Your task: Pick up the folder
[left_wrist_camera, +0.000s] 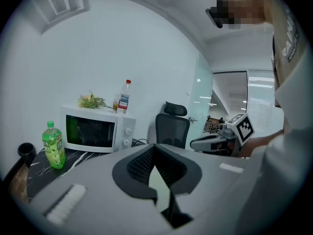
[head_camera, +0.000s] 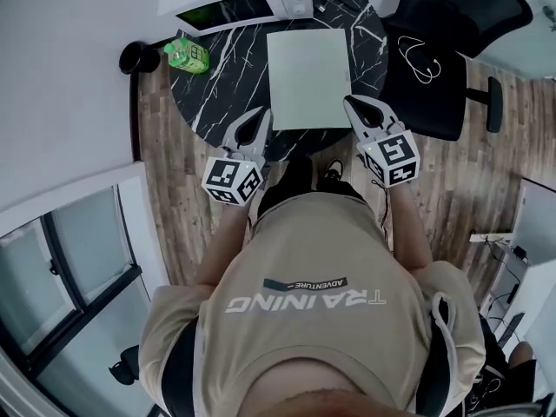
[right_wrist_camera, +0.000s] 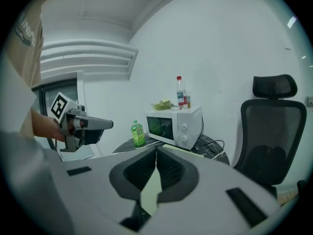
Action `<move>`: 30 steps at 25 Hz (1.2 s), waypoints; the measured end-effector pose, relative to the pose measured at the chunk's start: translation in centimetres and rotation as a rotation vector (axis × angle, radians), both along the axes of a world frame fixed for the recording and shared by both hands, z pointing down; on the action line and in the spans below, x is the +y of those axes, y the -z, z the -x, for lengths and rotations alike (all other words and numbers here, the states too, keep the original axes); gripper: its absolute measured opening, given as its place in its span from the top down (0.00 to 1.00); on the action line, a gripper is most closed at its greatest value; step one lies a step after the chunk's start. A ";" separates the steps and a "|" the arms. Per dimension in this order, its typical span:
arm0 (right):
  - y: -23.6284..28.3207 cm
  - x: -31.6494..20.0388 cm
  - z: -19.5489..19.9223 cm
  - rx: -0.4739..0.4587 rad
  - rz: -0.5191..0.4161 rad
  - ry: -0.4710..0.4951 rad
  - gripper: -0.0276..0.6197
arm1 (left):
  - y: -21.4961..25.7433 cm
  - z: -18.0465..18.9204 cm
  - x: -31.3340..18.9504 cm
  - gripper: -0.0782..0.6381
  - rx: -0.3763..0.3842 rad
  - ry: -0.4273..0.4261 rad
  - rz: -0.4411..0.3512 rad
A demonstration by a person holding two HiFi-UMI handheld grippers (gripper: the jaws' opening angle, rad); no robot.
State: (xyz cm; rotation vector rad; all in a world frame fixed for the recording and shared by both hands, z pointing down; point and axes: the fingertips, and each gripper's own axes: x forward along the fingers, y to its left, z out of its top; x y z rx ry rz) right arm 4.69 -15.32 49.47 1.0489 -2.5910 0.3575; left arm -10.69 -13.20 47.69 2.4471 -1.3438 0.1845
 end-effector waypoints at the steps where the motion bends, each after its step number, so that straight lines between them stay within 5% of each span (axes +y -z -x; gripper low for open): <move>1: 0.3 -0.4 0.3 0.005 -0.002 -0.010 0.94 | -0.1 0.3 -0.6 0.88 0.007 -0.008 -0.004; 10: 2.0 -3.3 3.5 0.088 0.017 -0.073 0.94 | -2.4 2.4 -6.3 0.88 0.033 -0.127 0.065; 19: -3.5 -4.0 5.1 0.210 0.110 -0.104 0.94 | -6.3 2.0 -10.0 0.88 0.060 -0.207 0.120; 30: -9.7 -8.5 2.6 0.085 0.246 -0.150 0.94 | -12.4 3.1 -10.9 0.88 0.030 -0.138 0.339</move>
